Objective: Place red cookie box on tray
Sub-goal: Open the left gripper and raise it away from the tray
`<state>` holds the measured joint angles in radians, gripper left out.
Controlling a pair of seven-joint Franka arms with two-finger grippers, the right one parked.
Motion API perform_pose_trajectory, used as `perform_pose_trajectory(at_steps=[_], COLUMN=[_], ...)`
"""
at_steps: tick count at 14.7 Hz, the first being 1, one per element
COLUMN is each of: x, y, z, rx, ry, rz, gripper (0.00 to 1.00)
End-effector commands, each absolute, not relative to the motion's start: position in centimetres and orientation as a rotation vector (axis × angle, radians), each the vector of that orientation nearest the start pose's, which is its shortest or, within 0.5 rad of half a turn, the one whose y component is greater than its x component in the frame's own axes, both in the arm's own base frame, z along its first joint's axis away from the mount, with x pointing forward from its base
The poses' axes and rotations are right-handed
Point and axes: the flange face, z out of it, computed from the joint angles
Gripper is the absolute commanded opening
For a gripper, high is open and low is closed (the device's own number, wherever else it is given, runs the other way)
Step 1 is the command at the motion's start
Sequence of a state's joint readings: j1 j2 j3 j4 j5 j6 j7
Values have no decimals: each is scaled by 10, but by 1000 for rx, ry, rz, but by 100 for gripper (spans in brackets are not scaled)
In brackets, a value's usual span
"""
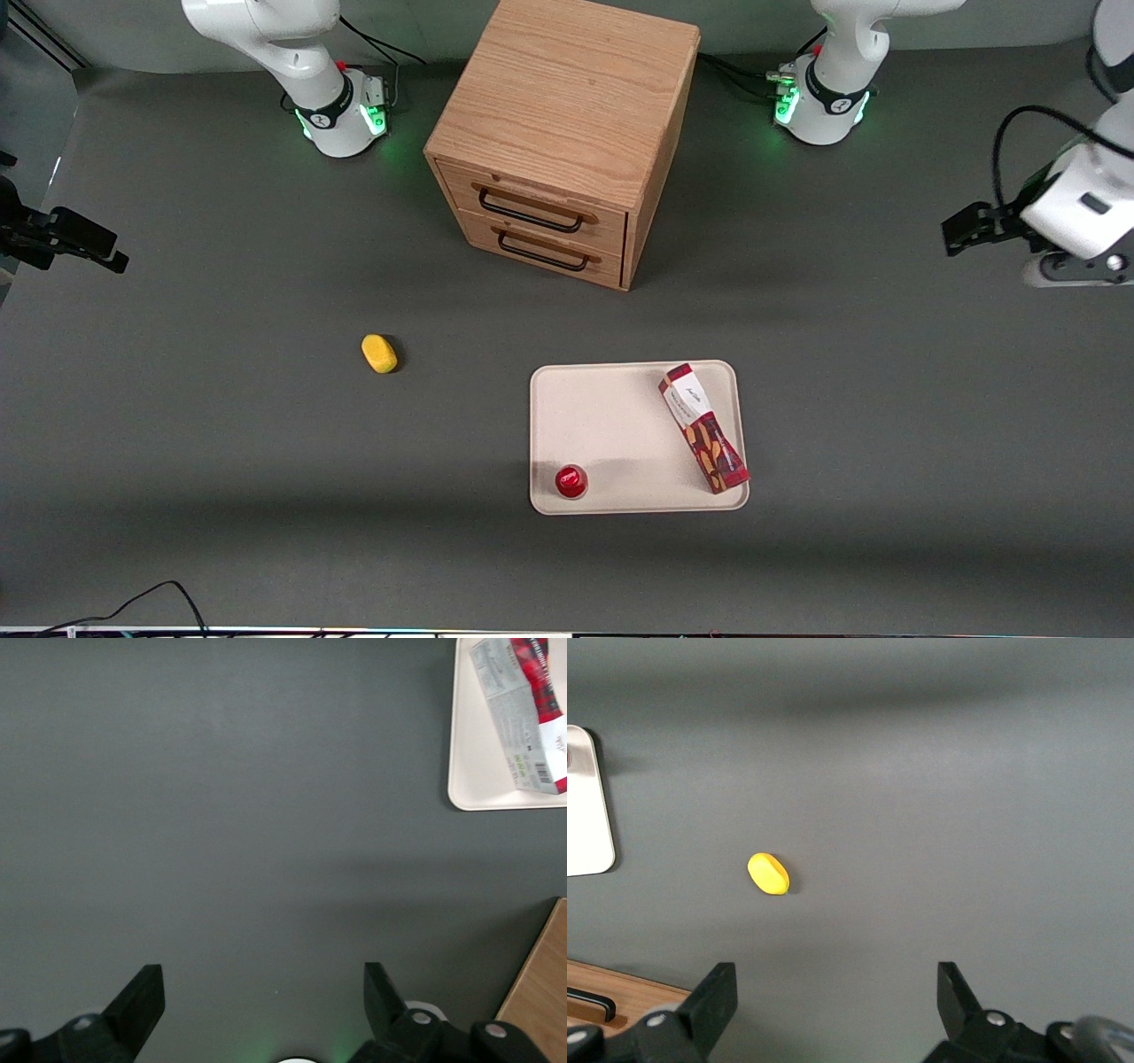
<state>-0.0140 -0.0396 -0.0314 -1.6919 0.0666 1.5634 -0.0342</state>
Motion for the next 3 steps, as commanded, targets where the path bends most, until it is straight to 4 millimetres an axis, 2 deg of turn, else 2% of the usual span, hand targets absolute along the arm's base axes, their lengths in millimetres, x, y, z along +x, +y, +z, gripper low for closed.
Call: perform_pose_trajectory(at_steps=[1, 3], x=[533, 533], y=[-6, -2], z=[597, 598], rx=[-3085, -3086], ry=[103, 105], rz=[96, 101], gripper=[100, 100])
